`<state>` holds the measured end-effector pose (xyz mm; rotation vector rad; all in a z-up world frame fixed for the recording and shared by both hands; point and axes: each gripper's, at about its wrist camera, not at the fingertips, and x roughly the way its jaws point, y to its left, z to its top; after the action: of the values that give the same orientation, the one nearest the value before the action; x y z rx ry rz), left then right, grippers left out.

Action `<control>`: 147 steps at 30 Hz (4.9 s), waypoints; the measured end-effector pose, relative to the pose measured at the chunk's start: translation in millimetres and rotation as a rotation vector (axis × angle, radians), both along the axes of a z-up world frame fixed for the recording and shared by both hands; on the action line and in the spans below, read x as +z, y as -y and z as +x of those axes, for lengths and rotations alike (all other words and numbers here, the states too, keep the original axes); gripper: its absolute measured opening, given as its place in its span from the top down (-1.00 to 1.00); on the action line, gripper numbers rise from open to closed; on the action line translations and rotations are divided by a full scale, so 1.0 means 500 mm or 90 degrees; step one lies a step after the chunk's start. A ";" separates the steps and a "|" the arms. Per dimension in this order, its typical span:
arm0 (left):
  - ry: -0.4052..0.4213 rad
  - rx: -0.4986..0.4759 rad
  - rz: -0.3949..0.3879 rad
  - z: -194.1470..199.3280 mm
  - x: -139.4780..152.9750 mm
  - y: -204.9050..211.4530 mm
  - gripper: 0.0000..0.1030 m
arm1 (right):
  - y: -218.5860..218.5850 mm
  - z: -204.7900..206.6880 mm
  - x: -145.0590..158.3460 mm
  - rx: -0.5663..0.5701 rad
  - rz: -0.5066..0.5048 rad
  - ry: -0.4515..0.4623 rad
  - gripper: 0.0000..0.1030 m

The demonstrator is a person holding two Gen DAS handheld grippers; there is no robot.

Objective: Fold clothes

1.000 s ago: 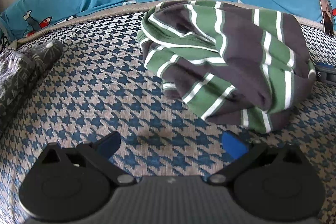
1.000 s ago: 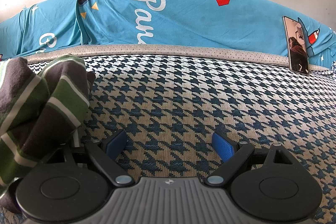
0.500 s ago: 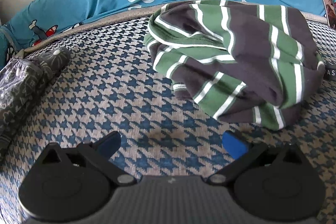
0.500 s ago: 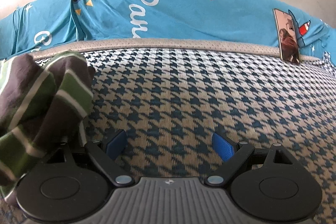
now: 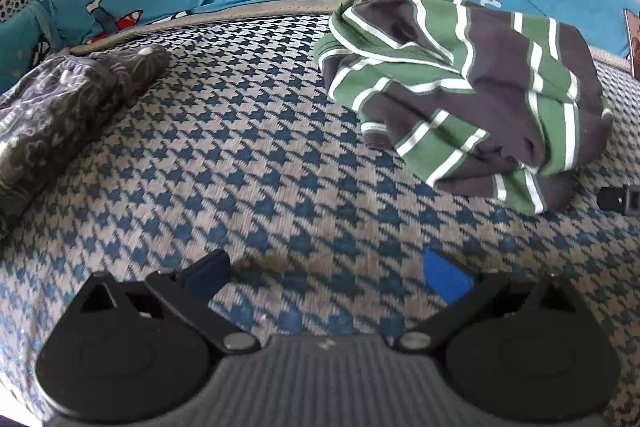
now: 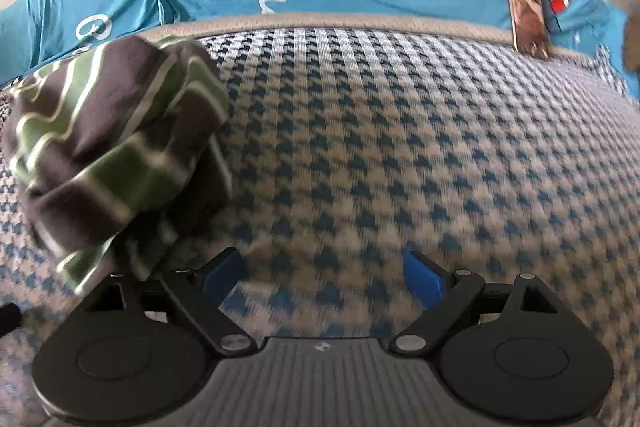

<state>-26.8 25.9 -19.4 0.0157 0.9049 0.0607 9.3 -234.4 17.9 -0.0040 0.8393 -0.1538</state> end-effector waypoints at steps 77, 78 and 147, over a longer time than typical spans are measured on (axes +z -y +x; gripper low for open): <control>0.049 0.036 0.015 -0.234 0.208 0.148 -1.00 | -0.045 -0.226 0.098 0.062 0.146 0.005 -0.68; 0.049 0.036 0.017 -0.233 0.207 0.148 -1.00 | -0.045 -0.226 0.096 0.063 0.144 0.004 -0.68; 0.033 0.061 0.024 -0.216 0.176 0.127 -1.00 | -0.064 -0.214 0.076 0.079 0.100 -0.028 -0.67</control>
<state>-134.7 -37.4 68.4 0.0056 0.8517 0.1660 -97.8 -202.2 55.8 0.0876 0.8910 0.0294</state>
